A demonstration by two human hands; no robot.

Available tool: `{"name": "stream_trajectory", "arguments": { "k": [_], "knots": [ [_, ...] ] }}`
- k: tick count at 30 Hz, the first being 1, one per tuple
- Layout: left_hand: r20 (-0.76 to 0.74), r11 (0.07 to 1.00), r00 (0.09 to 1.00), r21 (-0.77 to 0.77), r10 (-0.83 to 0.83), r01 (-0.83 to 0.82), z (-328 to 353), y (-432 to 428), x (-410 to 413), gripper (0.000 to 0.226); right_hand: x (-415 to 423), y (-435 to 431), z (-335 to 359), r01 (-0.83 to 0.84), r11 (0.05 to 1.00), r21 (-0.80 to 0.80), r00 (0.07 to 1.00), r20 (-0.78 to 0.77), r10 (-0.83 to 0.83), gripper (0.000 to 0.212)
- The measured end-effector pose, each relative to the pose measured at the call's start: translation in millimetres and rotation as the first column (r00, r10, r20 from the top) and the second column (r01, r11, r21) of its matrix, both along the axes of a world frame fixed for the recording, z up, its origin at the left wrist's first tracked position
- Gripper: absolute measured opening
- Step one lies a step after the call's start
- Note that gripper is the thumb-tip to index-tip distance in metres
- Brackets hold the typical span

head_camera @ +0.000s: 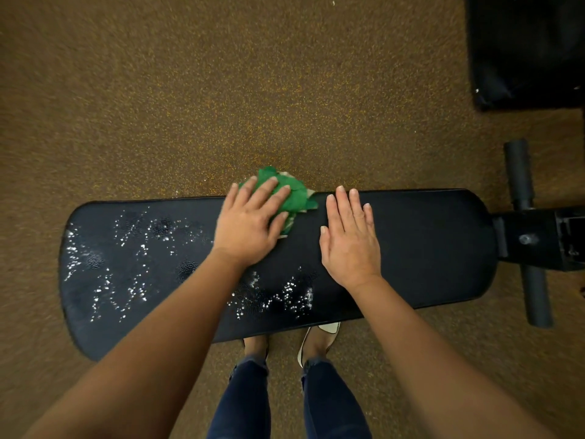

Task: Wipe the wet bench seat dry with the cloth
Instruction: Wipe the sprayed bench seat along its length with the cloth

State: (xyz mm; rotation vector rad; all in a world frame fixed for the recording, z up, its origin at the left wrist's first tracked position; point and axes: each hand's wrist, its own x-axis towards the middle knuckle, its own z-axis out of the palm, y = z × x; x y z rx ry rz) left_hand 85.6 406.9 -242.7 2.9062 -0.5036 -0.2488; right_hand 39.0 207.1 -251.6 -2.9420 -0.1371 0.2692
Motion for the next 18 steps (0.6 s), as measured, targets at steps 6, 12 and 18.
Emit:
{"name": "stream_trajectory", "arguments": {
  "k": [6,12,18],
  "knots": [
    [0.024,0.94,0.94,-0.058,0.339,-0.338,-2,-30,-20,0.05,0,1,0,0.009,1.0,-0.003,1.0,0.005,-0.009,0.058],
    [0.055,0.995,0.994,-0.021,0.095,-0.094,-6,-8,-38,0.05,0,0,1,-0.004,1.0,0.007,1.0,0.003,0.004,0.057],
    [0.021,0.983,0.99,-0.123,0.143,-0.139,-3,-38,-57,0.046,0,0,0,-0.011,1.0,-0.007,1.0,-0.009,0.011,0.06]
  ]
}}
